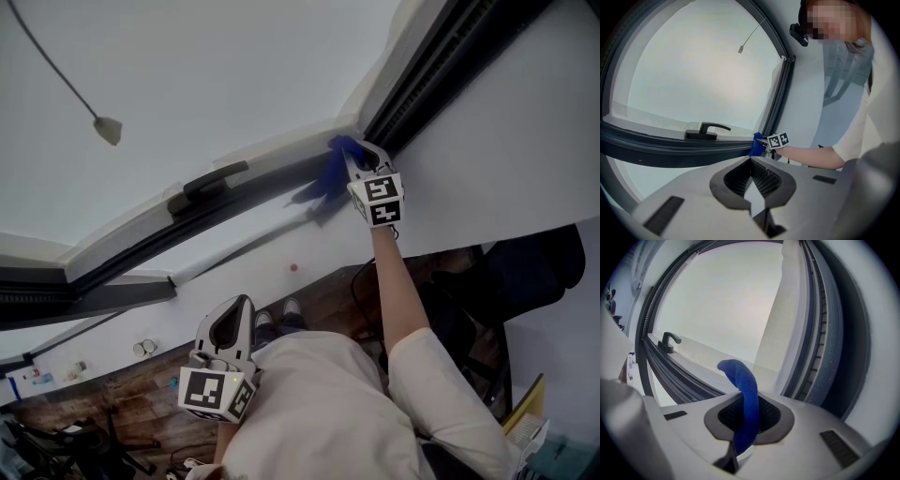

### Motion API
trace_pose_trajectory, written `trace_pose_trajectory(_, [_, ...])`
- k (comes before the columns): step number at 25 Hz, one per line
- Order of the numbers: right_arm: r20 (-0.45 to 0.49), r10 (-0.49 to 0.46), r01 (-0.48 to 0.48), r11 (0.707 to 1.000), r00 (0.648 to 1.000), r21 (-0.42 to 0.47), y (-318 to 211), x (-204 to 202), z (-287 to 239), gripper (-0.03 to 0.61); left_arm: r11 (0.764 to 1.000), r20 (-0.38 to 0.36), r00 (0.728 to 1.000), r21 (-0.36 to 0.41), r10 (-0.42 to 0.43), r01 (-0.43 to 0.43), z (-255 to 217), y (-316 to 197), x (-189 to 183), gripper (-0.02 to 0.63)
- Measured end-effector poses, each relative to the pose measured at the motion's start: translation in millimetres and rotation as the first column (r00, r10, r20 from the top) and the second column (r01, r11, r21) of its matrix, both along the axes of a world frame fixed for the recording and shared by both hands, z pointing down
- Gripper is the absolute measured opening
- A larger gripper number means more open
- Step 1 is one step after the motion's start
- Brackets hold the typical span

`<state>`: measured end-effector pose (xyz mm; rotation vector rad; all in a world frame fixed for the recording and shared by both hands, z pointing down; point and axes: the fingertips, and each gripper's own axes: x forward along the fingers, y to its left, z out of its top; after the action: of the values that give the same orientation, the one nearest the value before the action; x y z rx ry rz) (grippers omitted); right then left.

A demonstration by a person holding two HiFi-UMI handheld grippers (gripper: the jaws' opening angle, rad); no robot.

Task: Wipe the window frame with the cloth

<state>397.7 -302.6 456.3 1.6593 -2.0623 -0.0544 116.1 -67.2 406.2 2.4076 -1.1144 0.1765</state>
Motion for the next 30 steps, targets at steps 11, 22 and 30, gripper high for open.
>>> trace_pose_trajectory(11, [-0.034,0.039,-0.040,0.999,0.999,-0.009,-1,5,-2,0.044,0.999,0.017,0.999,0.013,-0.051,0.051,-6,9,-16,0.009])
trace_pose_trajectory(22, [0.271,-0.248,0.199,0.960,0.930,0.195,51,-174,-52,0.044,0.997,0.023,0.998,0.044,-0.061,0.060,-12,30,-44,0.009])
trace_pose_trajectory(30, [0.261,-0.415,0.404,0.910,0.872,0.098,69,-303,-9,0.044,0.991,0.021,0.992,0.048,-0.124,0.123,-14,46,-80,0.008])
